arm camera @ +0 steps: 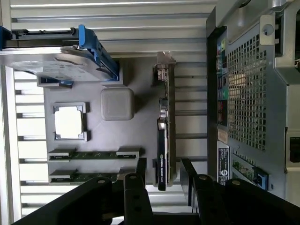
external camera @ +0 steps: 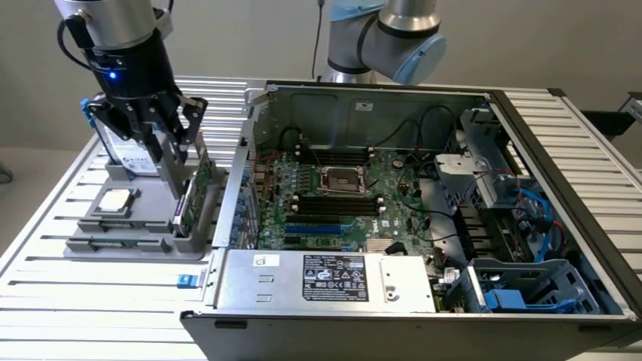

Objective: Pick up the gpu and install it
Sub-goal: 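Pick up the gpu and move the gpu toward the slot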

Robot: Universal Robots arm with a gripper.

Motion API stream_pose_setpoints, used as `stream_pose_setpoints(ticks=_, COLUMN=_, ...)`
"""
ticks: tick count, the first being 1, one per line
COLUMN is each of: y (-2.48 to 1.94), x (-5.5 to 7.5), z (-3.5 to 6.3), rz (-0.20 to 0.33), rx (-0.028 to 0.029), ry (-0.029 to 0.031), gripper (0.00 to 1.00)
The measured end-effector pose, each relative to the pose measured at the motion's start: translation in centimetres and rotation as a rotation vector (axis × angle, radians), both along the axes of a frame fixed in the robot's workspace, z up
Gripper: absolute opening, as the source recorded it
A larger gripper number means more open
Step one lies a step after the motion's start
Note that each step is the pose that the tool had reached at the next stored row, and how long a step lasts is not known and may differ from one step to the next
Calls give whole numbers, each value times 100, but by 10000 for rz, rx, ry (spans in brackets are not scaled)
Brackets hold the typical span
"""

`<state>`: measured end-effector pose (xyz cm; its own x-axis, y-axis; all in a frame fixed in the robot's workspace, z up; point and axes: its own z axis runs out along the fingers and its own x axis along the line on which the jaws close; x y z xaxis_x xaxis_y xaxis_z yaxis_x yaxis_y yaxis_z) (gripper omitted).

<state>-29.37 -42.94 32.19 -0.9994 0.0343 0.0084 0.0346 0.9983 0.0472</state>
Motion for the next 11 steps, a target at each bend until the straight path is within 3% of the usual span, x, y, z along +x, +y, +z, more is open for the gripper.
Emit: stream_pose_setpoints(ticks=11, y=-10, x=0, z=-200, rz=328, rx=-1, ry=1, gripper=42)
